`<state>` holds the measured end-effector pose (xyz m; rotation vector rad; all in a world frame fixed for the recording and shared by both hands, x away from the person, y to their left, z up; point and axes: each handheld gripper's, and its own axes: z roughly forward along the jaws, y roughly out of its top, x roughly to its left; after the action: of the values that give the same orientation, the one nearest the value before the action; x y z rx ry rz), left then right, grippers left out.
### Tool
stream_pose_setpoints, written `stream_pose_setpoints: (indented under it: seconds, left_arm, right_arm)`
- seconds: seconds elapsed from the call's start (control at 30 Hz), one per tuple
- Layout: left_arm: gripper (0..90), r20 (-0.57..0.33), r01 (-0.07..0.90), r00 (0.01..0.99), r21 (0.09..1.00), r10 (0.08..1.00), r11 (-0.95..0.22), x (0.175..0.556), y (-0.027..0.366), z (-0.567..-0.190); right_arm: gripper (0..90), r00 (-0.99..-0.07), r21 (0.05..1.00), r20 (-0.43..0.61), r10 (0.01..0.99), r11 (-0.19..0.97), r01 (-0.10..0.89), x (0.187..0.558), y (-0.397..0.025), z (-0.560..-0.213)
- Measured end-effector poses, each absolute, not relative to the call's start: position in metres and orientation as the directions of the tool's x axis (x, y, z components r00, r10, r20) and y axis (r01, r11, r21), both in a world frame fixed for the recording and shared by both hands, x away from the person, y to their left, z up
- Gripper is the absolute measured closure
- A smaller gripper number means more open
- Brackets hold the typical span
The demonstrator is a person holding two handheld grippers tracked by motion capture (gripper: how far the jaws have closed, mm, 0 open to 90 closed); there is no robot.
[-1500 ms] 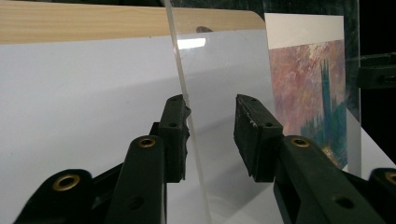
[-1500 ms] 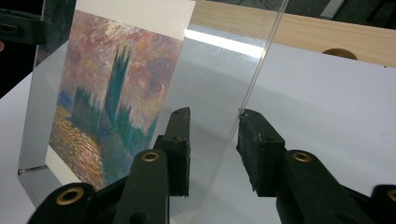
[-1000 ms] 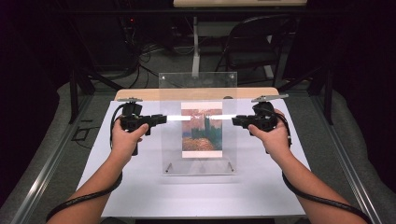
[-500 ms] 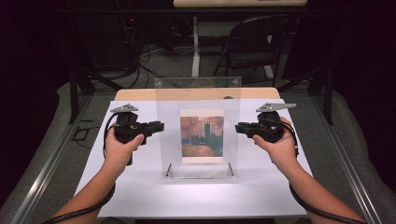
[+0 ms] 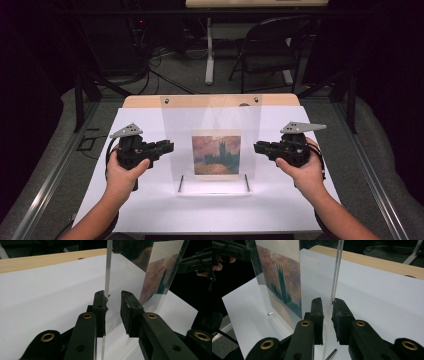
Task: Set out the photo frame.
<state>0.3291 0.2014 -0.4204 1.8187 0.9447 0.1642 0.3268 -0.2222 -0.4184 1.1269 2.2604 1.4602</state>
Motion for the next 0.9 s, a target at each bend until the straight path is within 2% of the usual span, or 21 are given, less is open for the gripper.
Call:
stream_pose_setpoints:
  seconds: [0.27, 0.6, 0.9]
  left_arm:
    - [72.6, -0.289, 0.5, 0.698, 0.851, 0.655, -0.158, 0.31, 0.203, -0.424]
    - [72.7, -0.291, 0.5, 0.692, 0.853, 0.66, -0.148, 0.306, 0.204, -0.424]
    - [73.1, -0.333, 0.51, 0.668, 0.856, 0.666, -0.083, 0.297, 0.223, -0.43]
  right_arm:
    - [78.5, -0.702, 0.859, 0.186, 0.688, 0.233, 0.455, 0.309, -0.223, -0.42]
    - [79.7, -0.697, 0.864, 0.219, 0.683, 0.197, 0.464, 0.305, -0.228, -0.422]
    - [79.5, -0.681, 0.872, 0.223, 0.697, 0.169, 0.459, 0.301, -0.236, -0.427]
